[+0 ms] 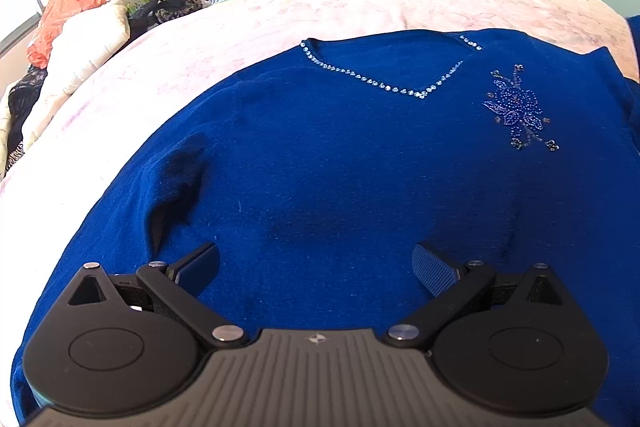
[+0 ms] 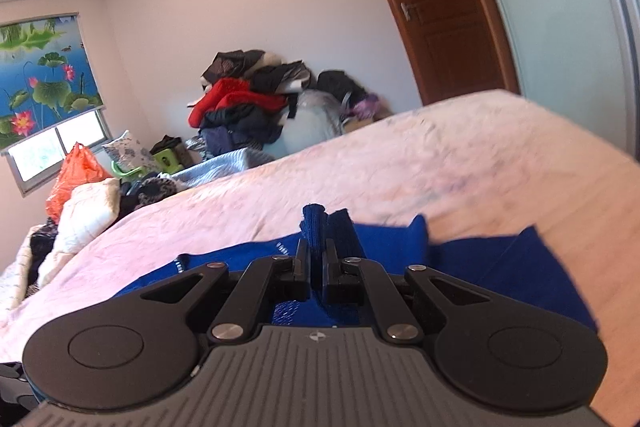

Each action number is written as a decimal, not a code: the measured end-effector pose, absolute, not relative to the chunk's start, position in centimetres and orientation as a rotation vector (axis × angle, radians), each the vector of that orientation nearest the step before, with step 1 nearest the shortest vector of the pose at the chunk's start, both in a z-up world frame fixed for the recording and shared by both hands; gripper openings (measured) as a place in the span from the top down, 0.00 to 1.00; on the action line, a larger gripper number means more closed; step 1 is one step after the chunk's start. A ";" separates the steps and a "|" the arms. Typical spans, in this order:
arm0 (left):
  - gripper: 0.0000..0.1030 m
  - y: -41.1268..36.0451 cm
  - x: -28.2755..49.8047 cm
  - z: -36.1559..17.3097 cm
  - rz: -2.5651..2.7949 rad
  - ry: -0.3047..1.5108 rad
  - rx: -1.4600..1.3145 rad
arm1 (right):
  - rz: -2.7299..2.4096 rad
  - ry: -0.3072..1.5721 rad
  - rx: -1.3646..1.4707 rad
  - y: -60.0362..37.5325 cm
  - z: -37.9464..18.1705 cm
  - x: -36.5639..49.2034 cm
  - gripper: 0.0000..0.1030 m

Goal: Fold small clothes
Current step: 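Carry the held sleeve across the sweater body with the right gripper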

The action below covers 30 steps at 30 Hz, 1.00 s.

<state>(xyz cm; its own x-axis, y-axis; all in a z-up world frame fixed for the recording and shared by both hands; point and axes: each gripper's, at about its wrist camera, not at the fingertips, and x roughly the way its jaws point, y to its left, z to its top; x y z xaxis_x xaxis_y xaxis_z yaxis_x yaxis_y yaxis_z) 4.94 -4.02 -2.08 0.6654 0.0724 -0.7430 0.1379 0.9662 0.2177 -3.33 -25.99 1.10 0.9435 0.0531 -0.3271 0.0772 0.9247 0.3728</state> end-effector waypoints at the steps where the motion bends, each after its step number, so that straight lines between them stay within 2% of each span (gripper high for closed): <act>1: 0.00 -4.0 5.0 -2.1 -0.036 0.846 0.266 | -0.008 0.343 0.401 -25.9 1.0 -3.1 0.93; 11: 0.00 -3.0 5.1 -2.4 -0.031 0.844 0.263 | 0.091 0.328 0.444 -24.6 3.2 0.3 0.93; 30: 0.00 1.7 5.4 -2.0 0.014 0.836 0.214 | 0.253 0.441 0.412 -15.2 1.7 7.8 0.93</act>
<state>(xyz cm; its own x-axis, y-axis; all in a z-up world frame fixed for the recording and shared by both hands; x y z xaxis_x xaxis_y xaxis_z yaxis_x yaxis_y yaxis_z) 5.38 1.73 -2.01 0.6713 0.0966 -0.7349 0.0716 0.9784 0.1941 7.82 -15.19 1.66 0.8752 0.3233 -0.3599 -0.1478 0.8871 0.4374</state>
